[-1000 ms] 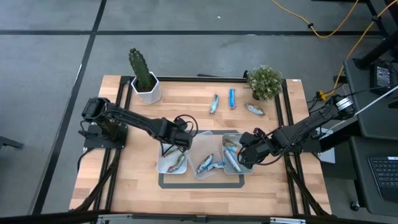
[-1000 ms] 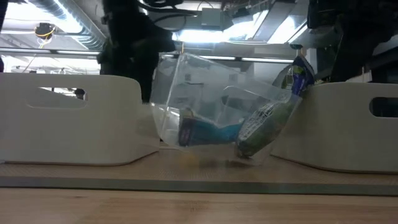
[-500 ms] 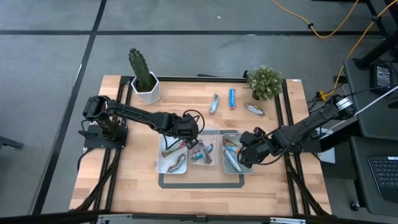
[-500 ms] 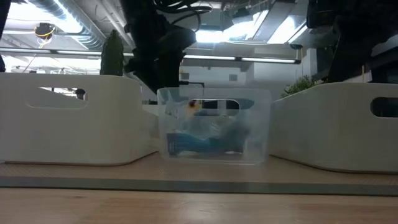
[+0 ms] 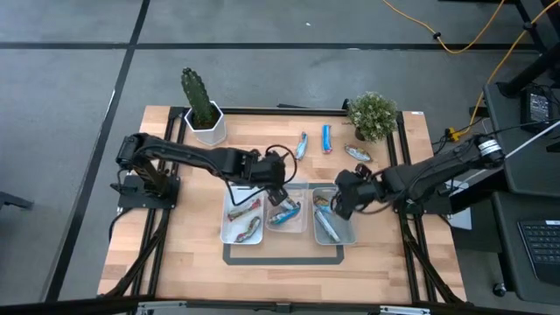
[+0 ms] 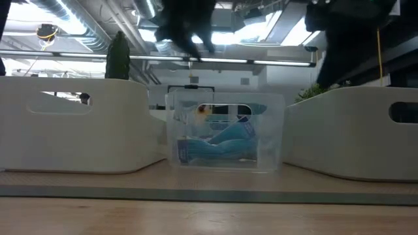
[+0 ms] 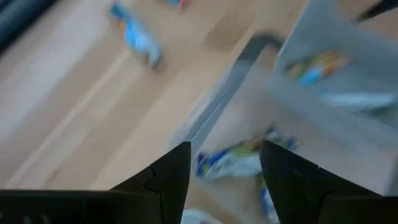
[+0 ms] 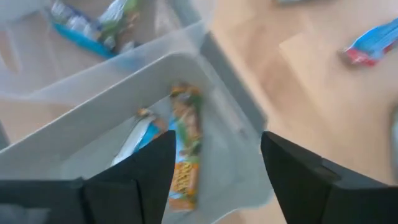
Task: Pick and place Granola Bars by type
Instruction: Put the red granola bar into the white bin
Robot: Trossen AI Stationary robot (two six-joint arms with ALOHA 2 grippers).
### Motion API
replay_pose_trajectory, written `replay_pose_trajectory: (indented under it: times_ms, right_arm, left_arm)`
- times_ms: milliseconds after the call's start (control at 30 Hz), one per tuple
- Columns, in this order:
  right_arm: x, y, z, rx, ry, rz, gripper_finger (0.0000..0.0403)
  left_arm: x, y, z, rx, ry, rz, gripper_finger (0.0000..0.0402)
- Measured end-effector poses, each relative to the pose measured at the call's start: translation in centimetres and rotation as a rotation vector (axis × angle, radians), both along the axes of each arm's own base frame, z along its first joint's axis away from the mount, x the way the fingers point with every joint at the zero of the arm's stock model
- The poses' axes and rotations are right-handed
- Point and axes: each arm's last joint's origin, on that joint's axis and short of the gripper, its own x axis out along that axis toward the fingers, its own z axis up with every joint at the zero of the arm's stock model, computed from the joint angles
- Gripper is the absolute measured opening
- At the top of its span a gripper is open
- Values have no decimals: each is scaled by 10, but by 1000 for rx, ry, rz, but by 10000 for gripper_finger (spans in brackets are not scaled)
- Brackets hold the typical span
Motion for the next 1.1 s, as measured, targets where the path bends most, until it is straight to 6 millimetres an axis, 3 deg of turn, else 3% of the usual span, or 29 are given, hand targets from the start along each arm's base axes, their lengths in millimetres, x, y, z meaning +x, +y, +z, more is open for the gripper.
replay_pose_trajectory:
  times_ms: [267, 400, 533, 767, 867, 1100]
  right_arm:
    - [-11, -59, 32, -117, -112, -38, 238]
    - [-10, -87, 46, -121, -230, -40, 238]
    - [-8, -115, 49, -56, -230, -49, 238]
    - [6, -151, 36, -190, -13, 85, 238]
    - [9, -164, 20, -237, 152, 73, 238]
    - [16, -181, -24, -132, 410, 50, 238]
  left_arm:
    - [7, -8, 64, 84, -197, -21, 184]
    - [6, -8, 80, 109, -253, 9, 184]
    - [7, -7, 84, 117, -289, 54, 184]
    - [8, -7, 82, 108, -308, 120, 184]
    - [8, -6, 82, 120, -306, 120, 184]
    - [8, -1, 82, 195, -251, 52, 184]
